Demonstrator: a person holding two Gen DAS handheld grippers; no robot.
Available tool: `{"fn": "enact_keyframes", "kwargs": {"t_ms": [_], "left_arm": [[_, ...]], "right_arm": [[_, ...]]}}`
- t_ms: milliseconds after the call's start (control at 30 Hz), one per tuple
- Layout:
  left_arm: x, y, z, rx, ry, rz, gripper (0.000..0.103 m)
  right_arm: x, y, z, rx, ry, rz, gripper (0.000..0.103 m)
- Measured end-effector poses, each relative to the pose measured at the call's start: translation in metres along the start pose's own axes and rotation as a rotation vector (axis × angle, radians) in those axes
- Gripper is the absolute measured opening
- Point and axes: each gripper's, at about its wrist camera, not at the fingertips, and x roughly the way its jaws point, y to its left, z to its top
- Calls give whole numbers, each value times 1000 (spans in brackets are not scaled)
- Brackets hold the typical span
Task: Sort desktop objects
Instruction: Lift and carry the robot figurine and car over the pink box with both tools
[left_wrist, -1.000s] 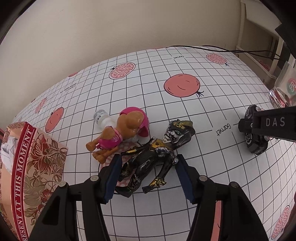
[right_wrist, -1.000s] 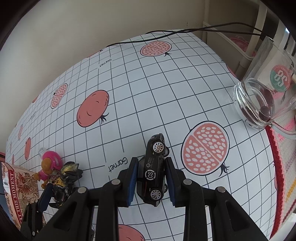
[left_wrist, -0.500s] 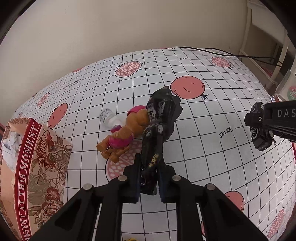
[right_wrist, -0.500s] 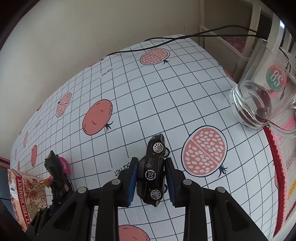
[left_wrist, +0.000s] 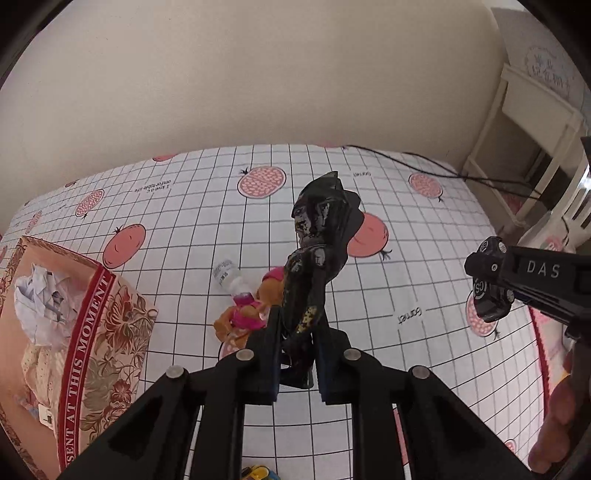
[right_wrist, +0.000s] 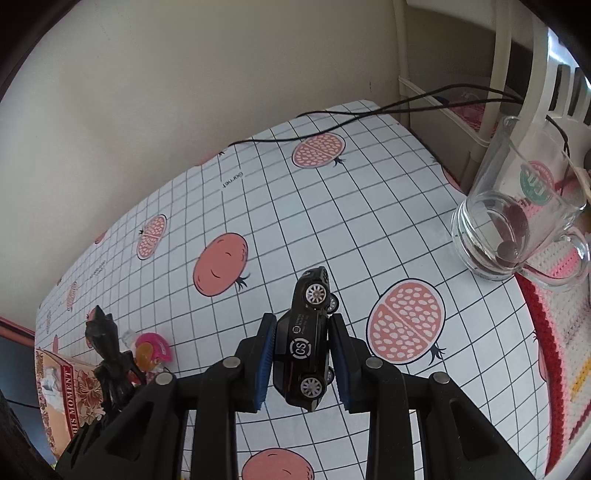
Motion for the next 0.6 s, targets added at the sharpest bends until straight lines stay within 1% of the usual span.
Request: {"fn": "enact_keyframes", "kwargs": {"t_ms": [200, 367, 600], "left_arm": [[-31, 13, 14, -53, -64, -21, 16], [-45, 27, 19, -106, -78, -35, 16], [-52, 51, 17, -188, -69, -44, 16]], "right_arm": [[-34, 15, 7, -31, -87, 32, 31], [-55, 31, 8, -62, -140, 54, 31], [-60, 59, -3, -117, -148, 80, 31]]}}
